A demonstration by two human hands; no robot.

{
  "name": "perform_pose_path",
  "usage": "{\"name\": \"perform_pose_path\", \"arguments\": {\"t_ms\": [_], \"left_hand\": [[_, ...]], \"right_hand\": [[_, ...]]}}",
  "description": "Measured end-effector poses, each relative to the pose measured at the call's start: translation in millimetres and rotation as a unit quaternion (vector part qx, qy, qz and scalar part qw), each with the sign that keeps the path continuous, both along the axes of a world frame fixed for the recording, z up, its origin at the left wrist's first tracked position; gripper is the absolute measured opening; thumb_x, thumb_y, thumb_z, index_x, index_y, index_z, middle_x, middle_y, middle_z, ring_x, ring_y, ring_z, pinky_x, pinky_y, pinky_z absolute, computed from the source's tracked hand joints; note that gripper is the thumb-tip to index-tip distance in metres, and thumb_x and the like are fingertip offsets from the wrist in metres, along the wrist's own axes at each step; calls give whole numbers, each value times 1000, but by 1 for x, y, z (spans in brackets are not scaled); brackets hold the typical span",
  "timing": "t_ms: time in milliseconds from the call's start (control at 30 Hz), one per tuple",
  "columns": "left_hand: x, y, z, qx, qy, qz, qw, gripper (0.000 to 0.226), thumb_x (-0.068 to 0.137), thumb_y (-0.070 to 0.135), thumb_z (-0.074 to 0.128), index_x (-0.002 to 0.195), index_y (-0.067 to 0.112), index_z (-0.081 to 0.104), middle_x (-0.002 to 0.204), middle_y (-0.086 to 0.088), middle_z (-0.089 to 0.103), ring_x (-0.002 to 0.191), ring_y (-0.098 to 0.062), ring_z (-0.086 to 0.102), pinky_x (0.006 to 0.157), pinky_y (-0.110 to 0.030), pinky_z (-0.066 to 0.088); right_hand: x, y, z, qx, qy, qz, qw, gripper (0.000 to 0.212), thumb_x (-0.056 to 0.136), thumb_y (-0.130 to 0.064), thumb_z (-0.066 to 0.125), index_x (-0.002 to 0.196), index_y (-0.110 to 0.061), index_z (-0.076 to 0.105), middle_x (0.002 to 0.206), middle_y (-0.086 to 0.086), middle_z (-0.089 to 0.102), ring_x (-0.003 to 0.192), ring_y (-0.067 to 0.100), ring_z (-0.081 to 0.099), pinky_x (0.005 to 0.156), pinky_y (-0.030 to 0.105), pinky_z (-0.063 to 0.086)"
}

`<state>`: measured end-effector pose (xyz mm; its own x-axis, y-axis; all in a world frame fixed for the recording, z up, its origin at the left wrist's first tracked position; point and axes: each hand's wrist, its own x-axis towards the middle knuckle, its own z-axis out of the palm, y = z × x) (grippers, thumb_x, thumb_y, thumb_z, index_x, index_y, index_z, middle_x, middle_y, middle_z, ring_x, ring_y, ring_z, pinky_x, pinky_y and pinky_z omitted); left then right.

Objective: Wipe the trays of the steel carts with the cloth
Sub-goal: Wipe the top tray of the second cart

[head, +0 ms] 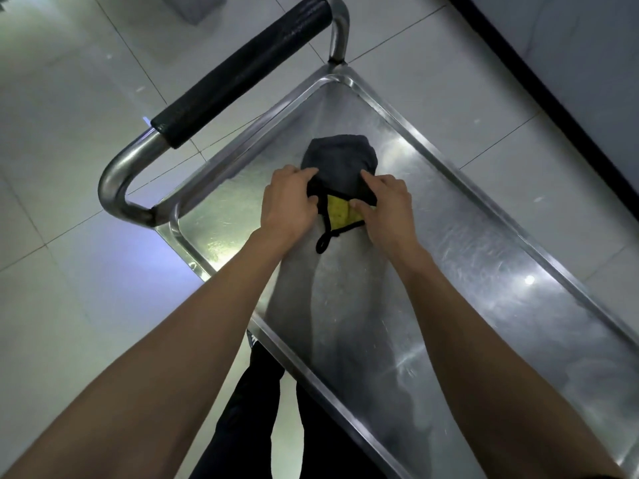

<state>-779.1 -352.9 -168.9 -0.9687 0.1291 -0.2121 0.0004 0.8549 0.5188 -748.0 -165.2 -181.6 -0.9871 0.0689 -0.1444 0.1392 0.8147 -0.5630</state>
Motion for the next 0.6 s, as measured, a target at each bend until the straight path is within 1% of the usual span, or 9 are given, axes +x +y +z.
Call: {"name": "perform_pose_path", "arguments": {"t_ms": [200,267,367,400,467,533,567,600], "left_hand": [[8,-4,-4,2,31,28,999,37,88,15,73,124,17,66,110,-8,67,107,-26,59,87,-33,47],[9,-7,-3,2,36,24,999,31,89,16,72,120,19,68,106,-6,68,103,-25,60,86,-34,51],[10,-10,3,4,50,15,999,22,92,18,70,114,21,71,102,-4,69,99,-23,62,89,-38,56],[10,-11,5,2,59,14,998,20,93,20,70,112,22,72,102,-3,68,99,-23,62,89,-37,56],[12,-13,11,6,83,18,996,15,92,23,71,107,26,72,101,3,60,100,-18,58,89,-27,50],[17,-15,16,41,97,20,994,13,90,24,73,102,29,69,108,7,52,106,-12,51,90,-20,41],[20,-16,19,64,99,12,993,13,89,24,73,99,30,67,115,7,52,111,-10,48,93,-18,38],[24,-16,21,82,100,1,992,14,90,23,72,97,31,64,120,8,53,112,-6,46,94,-15,34]], "right_hand": [[21,-9,1,-9,26,-14,1000,39,92,-29,70,129,-15,65,102,6,64,97,22,56,90,44,51],[24,-11,4,-10,39,-16,999,33,92,-26,70,122,-14,69,97,7,66,93,23,57,86,44,52],[26,-10,12,8,68,-2,998,18,92,-23,68,107,-16,74,89,6,65,87,23,57,79,47,52],[26,-9,15,11,70,-4,998,18,92,-24,67,107,-17,73,91,5,64,89,22,56,79,46,52],[27,-7,22,0,67,-25,997,22,94,-25,66,114,-18,71,104,3,62,99,17,53,87,41,53],[28,-4,30,-24,71,-39,996,20,96,-24,63,114,-20,67,124,-3,56,114,8,48,100,29,48],[30,-3,36,-47,68,-39,996,17,97,-23,61,113,-21,65,131,-6,54,119,2,47,102,21,44],[32,-2,42,-83,62,-38,994,15,98,-21,59,112,-22,63,132,-10,55,118,-6,48,99,15,44]]}}
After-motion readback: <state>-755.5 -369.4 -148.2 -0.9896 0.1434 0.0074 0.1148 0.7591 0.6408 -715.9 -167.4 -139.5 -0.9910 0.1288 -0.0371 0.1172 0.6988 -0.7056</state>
